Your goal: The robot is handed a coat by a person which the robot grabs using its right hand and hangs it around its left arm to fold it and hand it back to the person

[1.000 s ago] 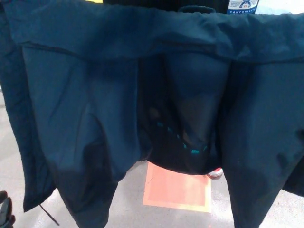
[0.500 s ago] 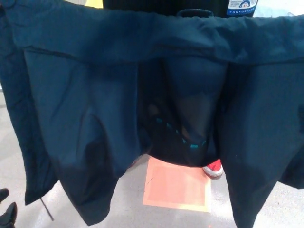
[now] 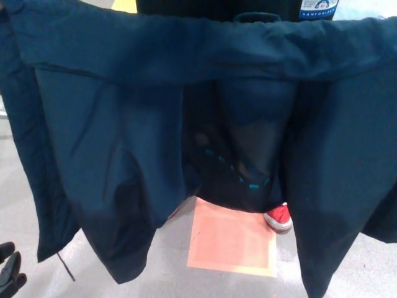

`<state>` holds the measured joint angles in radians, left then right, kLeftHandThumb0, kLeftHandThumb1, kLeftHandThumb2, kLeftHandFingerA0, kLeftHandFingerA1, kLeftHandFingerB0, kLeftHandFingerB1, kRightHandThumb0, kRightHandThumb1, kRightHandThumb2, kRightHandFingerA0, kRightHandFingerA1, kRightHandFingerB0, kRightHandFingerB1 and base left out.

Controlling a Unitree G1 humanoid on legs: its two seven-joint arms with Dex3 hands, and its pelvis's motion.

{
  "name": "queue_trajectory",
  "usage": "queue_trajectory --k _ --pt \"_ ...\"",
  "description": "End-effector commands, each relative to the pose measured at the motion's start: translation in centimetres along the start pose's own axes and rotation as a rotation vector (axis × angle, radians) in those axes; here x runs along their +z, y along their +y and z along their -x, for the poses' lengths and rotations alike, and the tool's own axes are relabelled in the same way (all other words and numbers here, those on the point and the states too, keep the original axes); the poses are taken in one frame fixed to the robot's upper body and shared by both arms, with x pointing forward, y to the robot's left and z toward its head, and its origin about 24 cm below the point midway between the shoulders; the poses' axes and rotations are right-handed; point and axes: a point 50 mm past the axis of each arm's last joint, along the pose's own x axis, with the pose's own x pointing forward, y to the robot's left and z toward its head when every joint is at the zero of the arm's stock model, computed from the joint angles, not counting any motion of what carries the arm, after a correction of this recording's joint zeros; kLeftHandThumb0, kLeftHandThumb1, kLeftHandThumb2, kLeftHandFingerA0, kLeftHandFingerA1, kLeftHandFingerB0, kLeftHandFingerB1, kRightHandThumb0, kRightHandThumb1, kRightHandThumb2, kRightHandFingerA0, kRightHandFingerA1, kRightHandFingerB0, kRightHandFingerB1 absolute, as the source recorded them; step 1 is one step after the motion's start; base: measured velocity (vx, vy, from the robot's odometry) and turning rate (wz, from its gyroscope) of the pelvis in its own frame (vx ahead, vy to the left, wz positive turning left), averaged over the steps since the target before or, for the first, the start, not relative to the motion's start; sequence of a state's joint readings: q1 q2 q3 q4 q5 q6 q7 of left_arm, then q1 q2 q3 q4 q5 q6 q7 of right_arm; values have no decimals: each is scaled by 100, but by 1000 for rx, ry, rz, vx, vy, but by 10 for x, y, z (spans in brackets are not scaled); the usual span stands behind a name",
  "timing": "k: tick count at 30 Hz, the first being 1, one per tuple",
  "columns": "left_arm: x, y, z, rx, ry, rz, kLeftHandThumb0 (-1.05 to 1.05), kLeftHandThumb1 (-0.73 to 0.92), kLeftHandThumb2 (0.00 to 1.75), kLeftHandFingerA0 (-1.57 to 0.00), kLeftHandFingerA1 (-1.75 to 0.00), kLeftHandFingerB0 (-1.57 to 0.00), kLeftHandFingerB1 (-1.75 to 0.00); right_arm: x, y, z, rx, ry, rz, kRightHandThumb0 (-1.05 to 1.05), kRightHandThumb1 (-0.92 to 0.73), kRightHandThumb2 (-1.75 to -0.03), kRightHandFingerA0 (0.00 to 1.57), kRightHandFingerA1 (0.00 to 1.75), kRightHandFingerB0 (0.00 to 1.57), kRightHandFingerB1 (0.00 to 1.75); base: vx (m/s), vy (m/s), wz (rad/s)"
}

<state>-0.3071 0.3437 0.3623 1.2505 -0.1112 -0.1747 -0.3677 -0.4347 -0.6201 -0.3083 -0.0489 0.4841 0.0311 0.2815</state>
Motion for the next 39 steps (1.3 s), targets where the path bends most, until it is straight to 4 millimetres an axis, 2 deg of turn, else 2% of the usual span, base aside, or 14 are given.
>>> queue_trajectory --k 1,6,8,10,18,19,20,21,26,27,29,30,31,39 --pt "24 12 0 -27 -53 -27 -62 84 65 -29 -35 -21 -31 257 4 -35 651 -665 -510 -74 -70 -62 95 66 79 52 0 0 0" --pt "31 11 -1 -48 -62 -48 -62 85 65 -26 -35 -21 -31 274 3 -43 636 -645 -483 -70 -64 -60 103 73 87 56 0 0 0" --pt "31 9 -2 -53 -72 -50 -63 85 65 -29 -36 -22 -31 278 14 -52 555 -643 -329 -77 -65 -60 58 56 58 48 0 0 0" --pt "31 9 -2 -51 -70 -62 -62 85 65 -29 -36 -22 -31 277 27 -62 530 -604 -113 -74 -65 -60 51 49 51 42 0 0 0" --pt "28 5 -3 -50 -75 -17 -63 84 65 -33 -37 -26 -33 220 78 -114 736 -247 409 -69 -66 -60 19 30 22 29 0 0 0" --pt "29 5 -3 -51 -73 -27 -64 84 65 -32 -36 -25 -33 207 88 -120 765 -170 478 -37 -34 -95 1 48 0 46 0 0 0" --pt "29 5 -3 -51 -72 -31 -64 84 65 -32 -36 -25 -33 204 91 -122 775 -151 495 -37 -34 -95 1 48 0 46 0 0 0" --pt "29 5 -3 -52 -73 -35 -65 84 65 -33 -37 -26 -33 201 94 -124 787 -137 510 -80 -67 -61 15 29 14 26 0 0 0" --pt "27 2 -3 -62 -80 -67 -66 85 66 -34 -37 -26 -33 149 140 -140 985 92 546 -82 -54 -90 2 17 5 14 0 0 0" --pt "26 0 -4 -59 -71 -49 -66 84 66 -35 -37 -28 -33 136 149 -142 1015 156 542 -78 -50 -88 19 50 0 17 0 0 0" --pt "24 0 -3 -61 -64 -53 -67 84 66 -34 -37 -27 -33 127 156 -142 1043 179 582 -87 -55 -70 30 46 3 17 0 0 0" --pt "23 0 -3 -71 -64 -51 -66 86 66 -32 -36 -25 -32 118 163 -141 1069 201 612 -83 -66 -61 43 77 0 22 0 0 0" --pt "22 1 -2 -81 -64 -60 -67 86 66 -31 -36 -24 -32 109 171 -140 1113 231 656 -85 -56 -95 1 18 0 9 0 0 0" --pt "16 4 2 -91 -57 -79 -69 85 65 -32 -36 -23 -31 73 193 -139 1247 357 729 -96 -57 -97 0 4 0 0 0 0 0"
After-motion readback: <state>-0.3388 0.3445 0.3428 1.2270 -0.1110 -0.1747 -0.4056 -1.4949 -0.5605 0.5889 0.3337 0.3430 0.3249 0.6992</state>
